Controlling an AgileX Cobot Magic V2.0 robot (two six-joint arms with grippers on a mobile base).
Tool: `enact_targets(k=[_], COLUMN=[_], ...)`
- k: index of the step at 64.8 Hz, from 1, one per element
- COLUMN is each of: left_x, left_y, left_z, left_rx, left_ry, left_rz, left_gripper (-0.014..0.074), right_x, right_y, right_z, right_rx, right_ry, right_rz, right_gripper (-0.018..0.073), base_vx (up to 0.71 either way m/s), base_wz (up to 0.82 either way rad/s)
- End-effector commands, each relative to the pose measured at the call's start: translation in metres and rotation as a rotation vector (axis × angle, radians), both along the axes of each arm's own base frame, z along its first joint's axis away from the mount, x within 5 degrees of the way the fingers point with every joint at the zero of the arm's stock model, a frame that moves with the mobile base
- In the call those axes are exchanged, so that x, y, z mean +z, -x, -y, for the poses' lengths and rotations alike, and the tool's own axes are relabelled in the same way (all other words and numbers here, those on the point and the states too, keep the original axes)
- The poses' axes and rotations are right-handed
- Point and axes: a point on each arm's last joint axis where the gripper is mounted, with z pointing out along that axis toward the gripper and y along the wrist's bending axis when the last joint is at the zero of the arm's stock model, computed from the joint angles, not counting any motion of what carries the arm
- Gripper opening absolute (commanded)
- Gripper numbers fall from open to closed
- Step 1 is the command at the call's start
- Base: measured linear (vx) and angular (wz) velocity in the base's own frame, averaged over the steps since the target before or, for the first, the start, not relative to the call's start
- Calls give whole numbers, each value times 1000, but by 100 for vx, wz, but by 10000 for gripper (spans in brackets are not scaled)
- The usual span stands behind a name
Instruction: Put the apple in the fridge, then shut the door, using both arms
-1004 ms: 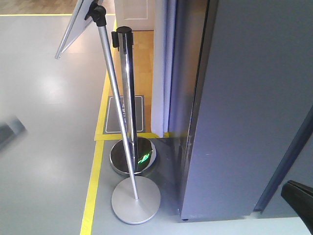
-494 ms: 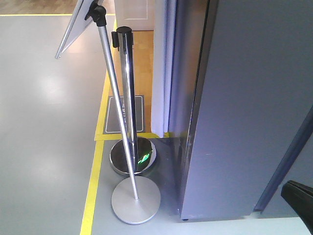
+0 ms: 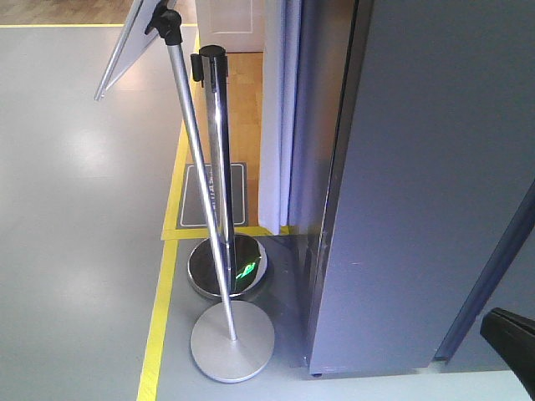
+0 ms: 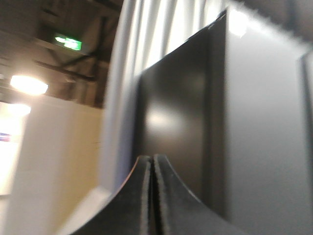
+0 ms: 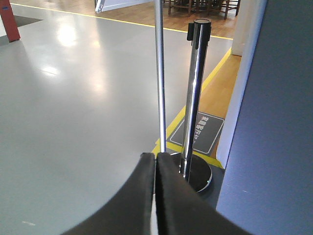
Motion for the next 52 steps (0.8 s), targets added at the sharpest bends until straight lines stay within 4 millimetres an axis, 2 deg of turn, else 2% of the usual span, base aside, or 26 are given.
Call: enact_targets(k=[1, 11, 19, 36, 52], left_x=[-19, -76, -108, -129, -138], left_y=[5, 15, 24, 32, 38], left_z=[-8, -12, -12, -19, -21], left_rx=[86, 155, 166, 286, 385], left_ry=[74, 99, 96, 9, -256], left_rz=[-58, -294, -409, -535, -548], left_gripper=[-6, -6, -6, -6, -6], right_x=[11, 11, 11, 11, 11], right_y=[-1, -1, -1, -1, -1], right_z=[1, 1, 1, 1, 1], right_rx=[-20, -20, -20, -18, -17], right_ry=[-33, -33, -33, -33, -32], right_rz=[43, 43, 43, 41, 40], right_gripper=[-5, -5, -5, -5, -5], base_vx=[0, 0, 0, 0, 0], base_wz=[0, 0, 0, 0, 0])
